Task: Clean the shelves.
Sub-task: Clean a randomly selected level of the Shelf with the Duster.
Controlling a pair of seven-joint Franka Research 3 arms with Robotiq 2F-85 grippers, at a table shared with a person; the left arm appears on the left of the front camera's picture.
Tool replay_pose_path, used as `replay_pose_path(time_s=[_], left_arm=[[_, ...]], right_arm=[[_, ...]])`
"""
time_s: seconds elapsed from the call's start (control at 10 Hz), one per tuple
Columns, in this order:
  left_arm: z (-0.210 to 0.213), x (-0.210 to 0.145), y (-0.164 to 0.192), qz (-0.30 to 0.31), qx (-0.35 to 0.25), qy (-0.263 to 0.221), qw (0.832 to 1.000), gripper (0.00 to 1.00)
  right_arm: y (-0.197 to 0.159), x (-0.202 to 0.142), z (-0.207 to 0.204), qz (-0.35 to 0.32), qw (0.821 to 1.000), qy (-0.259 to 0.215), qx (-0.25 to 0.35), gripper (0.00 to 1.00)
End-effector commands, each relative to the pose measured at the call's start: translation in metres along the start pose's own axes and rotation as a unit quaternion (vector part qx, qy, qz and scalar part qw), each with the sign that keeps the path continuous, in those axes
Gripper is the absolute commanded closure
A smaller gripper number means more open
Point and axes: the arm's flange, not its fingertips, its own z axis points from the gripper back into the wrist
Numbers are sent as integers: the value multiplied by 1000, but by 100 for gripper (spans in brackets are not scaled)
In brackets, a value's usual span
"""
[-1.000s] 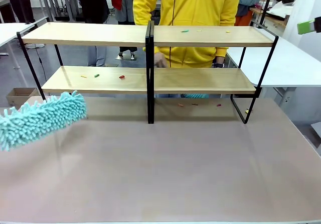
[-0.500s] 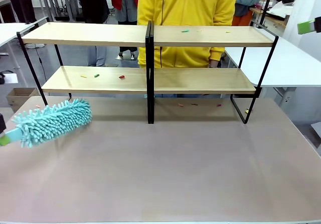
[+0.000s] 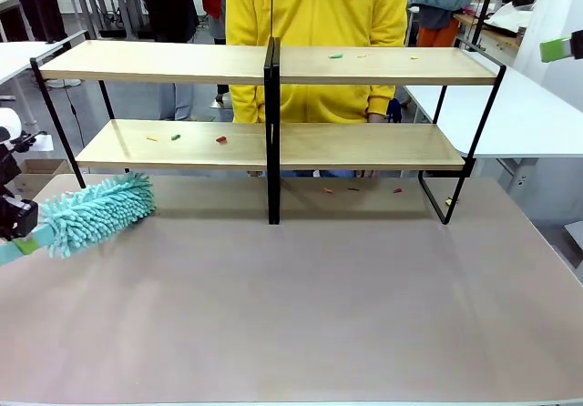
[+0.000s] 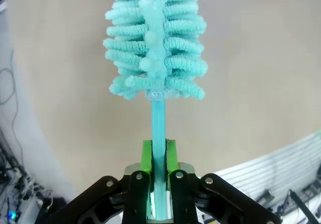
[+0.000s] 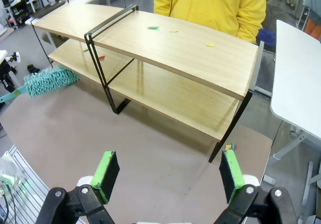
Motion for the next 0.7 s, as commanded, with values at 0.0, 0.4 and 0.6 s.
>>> replay_pose_path(time_s=[0.0, 0.4, 0.6], left_arm=[[-34, -74, -24, 35, 74, 9, 997, 88], [-41, -75, -31, 21, 92, 30, 995, 88], [-41, -76, -31, 20, 80, 33, 996, 88]], right_arm=[[-1, 0, 0, -1, 1000, -1, 2, 0], [-1, 0, 0, -1, 1000, -1, 2, 0], [-1, 0, 0, -1, 1000, -1, 2, 0]])
